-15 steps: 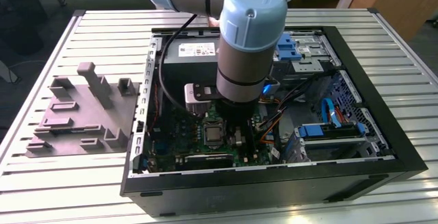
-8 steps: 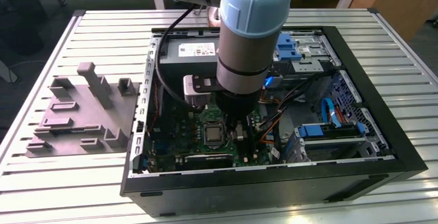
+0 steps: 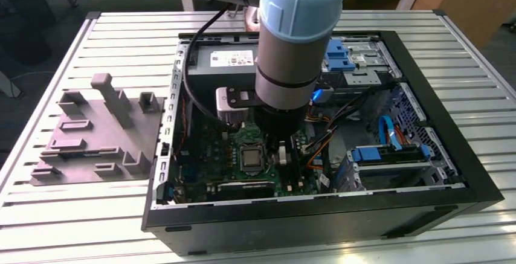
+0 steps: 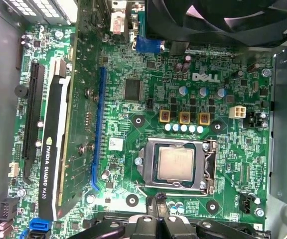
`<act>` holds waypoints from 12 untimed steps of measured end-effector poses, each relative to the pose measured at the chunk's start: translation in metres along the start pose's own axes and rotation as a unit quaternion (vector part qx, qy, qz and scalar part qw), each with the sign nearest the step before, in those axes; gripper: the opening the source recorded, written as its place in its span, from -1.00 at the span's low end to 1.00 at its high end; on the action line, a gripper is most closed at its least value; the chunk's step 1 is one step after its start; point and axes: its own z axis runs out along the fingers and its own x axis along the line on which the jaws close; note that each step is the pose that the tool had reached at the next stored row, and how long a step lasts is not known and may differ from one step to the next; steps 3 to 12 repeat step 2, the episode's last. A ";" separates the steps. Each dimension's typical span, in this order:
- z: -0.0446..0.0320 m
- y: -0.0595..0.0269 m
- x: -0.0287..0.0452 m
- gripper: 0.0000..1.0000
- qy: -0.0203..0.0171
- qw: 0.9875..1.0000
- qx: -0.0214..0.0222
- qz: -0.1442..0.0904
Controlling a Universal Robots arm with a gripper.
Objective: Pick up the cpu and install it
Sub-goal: 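Install the first cpu locking lever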
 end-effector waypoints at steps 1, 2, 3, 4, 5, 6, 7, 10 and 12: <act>-0.0002 0.0000 0.0000 -0.79 0.000 1.000 0.000 0.000; -0.0003 0.0000 0.0000 -0.79 0.000 1.000 0.000 0.000; -0.0003 0.0000 0.0000 -0.79 0.000 1.000 0.000 0.000; -0.0003 0.0000 0.0000 -0.79 0.000 1.000 0.000 0.000; -0.0003 0.0000 0.0000 -0.79 0.000 1.000 0.000 0.000; -0.0003 0.0000 0.0000 -0.79 0.000 1.000 0.000 0.000; -0.0003 0.0000 0.0000 -0.79 0.000 1.000 0.000 0.000; -0.0003 0.0000 0.0000 -0.79 0.000 1.000 0.000 0.000; -0.0003 0.0000 0.0000 -0.79 0.000 1.000 0.000 0.000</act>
